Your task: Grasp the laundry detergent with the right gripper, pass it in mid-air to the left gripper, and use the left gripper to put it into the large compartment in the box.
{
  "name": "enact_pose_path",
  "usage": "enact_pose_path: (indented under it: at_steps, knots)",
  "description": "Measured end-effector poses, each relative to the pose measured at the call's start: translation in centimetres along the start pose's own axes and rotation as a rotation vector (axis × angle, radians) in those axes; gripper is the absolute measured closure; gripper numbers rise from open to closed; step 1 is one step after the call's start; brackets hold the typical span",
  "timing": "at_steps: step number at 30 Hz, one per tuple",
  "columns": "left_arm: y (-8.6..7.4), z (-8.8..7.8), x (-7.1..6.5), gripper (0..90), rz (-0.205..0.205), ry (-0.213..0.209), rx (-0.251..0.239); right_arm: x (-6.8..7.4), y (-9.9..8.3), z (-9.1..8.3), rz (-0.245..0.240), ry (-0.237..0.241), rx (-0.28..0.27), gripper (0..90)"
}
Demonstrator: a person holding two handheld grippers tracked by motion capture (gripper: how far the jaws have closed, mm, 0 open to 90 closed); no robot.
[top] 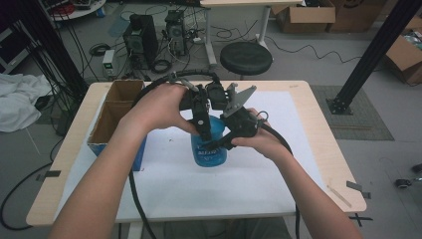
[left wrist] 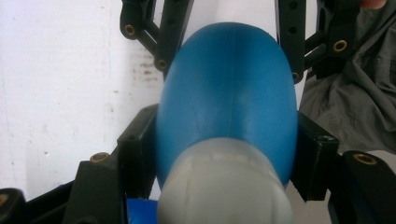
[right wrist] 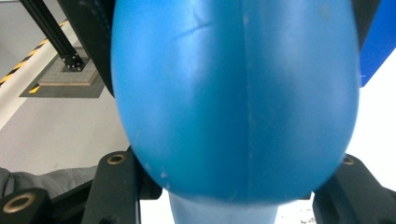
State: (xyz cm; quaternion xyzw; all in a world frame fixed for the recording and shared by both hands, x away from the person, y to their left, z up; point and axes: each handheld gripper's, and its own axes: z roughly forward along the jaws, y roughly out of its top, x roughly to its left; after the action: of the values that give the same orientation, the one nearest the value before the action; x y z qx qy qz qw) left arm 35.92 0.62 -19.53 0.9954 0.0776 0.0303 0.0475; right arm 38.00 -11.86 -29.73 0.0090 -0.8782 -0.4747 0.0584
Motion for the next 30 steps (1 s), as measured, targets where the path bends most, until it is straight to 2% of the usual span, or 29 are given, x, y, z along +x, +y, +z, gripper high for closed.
enact_pose_path:
  at_steps: [9,10,12,14,15,17,18,19,20,21,23,24,25,26,27,28,29,30]
  knots:
    - [0.3,-0.3,0.0,38.0,-0.003,0.013,-0.008,-0.3,-0.1,-0.1,0.011,0.010,-0.015,43.3]
    - [0.3,-0.3,0.0,38.0,-0.007,0.013,-0.001,-0.3,-0.1,-0.1,0.015,0.013,-0.020,41.8]
    - [0.4,-0.4,0.0,38.1,-0.021,0.017,0.014,-0.3,-0.1,-0.2,0.031,0.003,-0.022,31.3]
    - [0.5,-0.5,0.1,38.1,-0.030,0.016,0.025,-0.3,-0.1,-0.3,0.037,-0.014,-0.014,28.7]
    - [0.5,-0.6,0.1,38.1,-0.044,0.019,0.026,-0.3,-0.2,-0.5,0.055,-0.041,0.004,25.0]
    - [0.4,-1.3,0.4,38.1,-0.093,0.015,0.042,-0.6,-0.3,-0.8,0.068,-0.060,0.020,23.5]
    - [0.4,-1.3,0.4,38.2,-0.093,0.015,0.042,-0.6,-0.4,-0.9,0.075,-0.069,0.026,22.3]
    - [0.3,-1.8,0.7,38.2,-0.134,0.018,0.050,-0.7,-0.5,-1.2,0.085,-0.074,0.030,22.4]
    - [0.3,-1.8,0.7,38.2,-0.134,0.018,0.050,-0.7,-0.5,-1.2,0.085,-0.074,0.030,22.4]
    - [0.1,-2.2,1.1,38.2,-0.179,0.020,0.050,-0.9,-0.7,-1.7,0.096,-0.099,0.048,21.5]
    - [-0.3,-2.8,1.6,38.2,-0.233,0.027,0.056,-1.1,-1.0,-2.1,0.111,-0.089,0.054,20.4]
    - [-0.3,-2.8,1.6,38.2,-0.233,0.027,0.056,-1.2,-1.1,-2.4,0.122,-0.093,0.068,19.7]
    - [-0.6,-3.3,1.9,38.2,-0.279,0.039,0.053,-1.2,-1.3,-2.7,0.127,-0.099,0.085,19.0]
    - [-0.6,-3.3,1.9,38.2,-0.279,0.039,0.053,-1.2,-1.3,-2.7,0.127,-0.099,0.085,19.0]
    - [-1.2,-4.0,2.5,38.3,-0.347,0.056,0.058,-1.3,-1.6,-3.1,0.137,-0.092,0.112,18.7]
    - [-1.4,-4.2,2.7,38.2,-0.373,0.060,0.059,-1.3,-1.7,-3.4,0.137,-0.094,0.131,18.7]
    - [-1.4,-4.2,2.7,38.3,-0.373,0.060,0.059,-1.3,-1.8,-3.5,0.138,-0.095,0.146,18.8]
    - [-2.1,-5.0,3.3,38.3,-0.439,0.084,0.062,-1.3,-2.0,-3.8,0.145,-0.097,0.168,18.9]
